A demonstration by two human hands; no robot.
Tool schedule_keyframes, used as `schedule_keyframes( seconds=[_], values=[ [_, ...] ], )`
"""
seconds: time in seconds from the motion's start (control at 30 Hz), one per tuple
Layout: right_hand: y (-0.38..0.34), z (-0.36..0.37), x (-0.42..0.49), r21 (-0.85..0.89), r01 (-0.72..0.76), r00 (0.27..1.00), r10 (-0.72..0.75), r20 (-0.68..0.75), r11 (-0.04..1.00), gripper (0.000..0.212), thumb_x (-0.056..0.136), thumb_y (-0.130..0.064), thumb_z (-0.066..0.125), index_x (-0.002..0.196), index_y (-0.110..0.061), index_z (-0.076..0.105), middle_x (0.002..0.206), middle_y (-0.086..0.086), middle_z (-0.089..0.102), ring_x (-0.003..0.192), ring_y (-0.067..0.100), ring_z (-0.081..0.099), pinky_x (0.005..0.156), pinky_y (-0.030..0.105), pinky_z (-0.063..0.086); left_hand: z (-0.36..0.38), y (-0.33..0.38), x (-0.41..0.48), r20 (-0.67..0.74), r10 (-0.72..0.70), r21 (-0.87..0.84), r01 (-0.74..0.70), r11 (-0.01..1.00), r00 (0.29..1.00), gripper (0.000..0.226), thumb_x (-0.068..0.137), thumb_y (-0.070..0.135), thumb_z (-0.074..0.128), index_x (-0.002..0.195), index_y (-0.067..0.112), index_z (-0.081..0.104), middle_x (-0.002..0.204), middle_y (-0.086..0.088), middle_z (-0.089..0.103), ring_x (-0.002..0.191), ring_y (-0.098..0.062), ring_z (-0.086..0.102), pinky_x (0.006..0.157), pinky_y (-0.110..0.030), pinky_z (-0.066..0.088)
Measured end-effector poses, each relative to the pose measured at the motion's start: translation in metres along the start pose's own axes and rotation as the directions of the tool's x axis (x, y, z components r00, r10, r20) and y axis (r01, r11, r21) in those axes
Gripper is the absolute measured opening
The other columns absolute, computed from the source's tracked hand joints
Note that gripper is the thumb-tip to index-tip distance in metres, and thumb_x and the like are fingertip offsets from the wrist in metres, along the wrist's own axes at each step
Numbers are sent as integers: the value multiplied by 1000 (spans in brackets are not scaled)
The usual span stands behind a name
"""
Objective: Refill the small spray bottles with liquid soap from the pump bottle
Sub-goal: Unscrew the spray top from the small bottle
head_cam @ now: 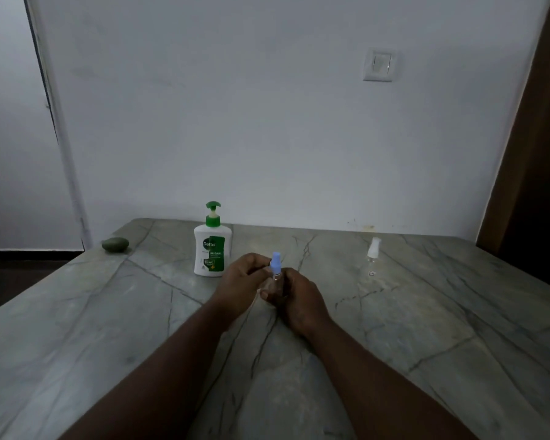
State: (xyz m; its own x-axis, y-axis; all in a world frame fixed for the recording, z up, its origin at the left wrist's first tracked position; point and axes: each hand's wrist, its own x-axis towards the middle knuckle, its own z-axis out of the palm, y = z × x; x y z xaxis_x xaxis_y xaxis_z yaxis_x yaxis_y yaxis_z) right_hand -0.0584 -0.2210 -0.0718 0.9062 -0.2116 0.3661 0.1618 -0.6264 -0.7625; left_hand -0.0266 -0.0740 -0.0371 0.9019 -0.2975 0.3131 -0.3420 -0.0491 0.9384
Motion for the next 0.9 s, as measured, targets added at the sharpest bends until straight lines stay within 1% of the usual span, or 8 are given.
schedule_keyframes(
  seconds=[0.1,0.27,0.37,0.5,0.6,0.67,0.73,0.9],
  values=[
    [0,0,0,-5,0,1000,0,6,1000,48,77,-56,78,117,-32,67,109,-9,74,96,16,69,86,41,57,2,-2,1,-56,-6,-28,5,1000,998,10,95,-1,66,99,8,63,92,-11,70,76,-15,67,69,-30,55],
    [-1,-2,0,-13,5,1000,-5,10,1000,47,82,-53,77,121,-30,65,112,-9,74,97,14,69,88,38,56,4,-4,4,75,-31,-70,36,997,997,35,104,8,56,133,26,60,108,-4,74,91,-15,72,78,-31,58],
    [-2,-2,-1,-20,7,1000,-6,9,1000,43,84,-51,77,120,-30,66,111,-9,74,96,14,68,86,35,56,3,-6,5,85,-11,29,9,1000,996,24,106,15,54,120,28,70,108,2,77,102,-18,73,87,-31,60],
    [-2,-2,0,-21,8,1000,-8,12,1000,42,82,-51,77,117,-30,66,107,-10,74,93,13,68,83,36,56,4,-9,8,-5,21,38,-21,999,1000,8,99,16,68,106,20,67,93,-1,78,82,-22,76,66,-27,60],
    [-1,-2,0,-10,22,1000,-22,11,1000,40,85,-45,77,120,-30,66,109,-11,74,94,11,68,79,27,54,5,-9,9,-29,15,54,-13,998,999,29,90,19,81,107,17,58,95,-8,76,79,-23,77,66,-32,63],
    [-2,-3,-1,-19,34,999,-34,15,999,38,87,-41,77,121,-29,66,110,-11,73,92,10,67,74,20,49,5,-8,9,17,5,85,-6,996,1000,35,91,21,79,118,24,56,104,5,73,86,-12,75,67,-24,62],
    [-2,-3,-1,-14,30,999,-30,21,999,38,86,-42,77,119,-29,65,108,-10,73,92,12,67,76,24,51,5,-7,7,59,6,103,-12,995,998,38,97,21,71,132,30,56,108,14,70,95,-7,72,69,-19,59],
    [-2,-3,-1,-17,17,1000,-16,25,1000,36,85,-47,76,114,-28,66,105,-10,73,92,13,67,79,30,53,5,-6,6,38,26,92,-30,995,999,15,104,19,60,107,29,70,101,2,77,96,-20,75,76,-29,60]
  ],
)
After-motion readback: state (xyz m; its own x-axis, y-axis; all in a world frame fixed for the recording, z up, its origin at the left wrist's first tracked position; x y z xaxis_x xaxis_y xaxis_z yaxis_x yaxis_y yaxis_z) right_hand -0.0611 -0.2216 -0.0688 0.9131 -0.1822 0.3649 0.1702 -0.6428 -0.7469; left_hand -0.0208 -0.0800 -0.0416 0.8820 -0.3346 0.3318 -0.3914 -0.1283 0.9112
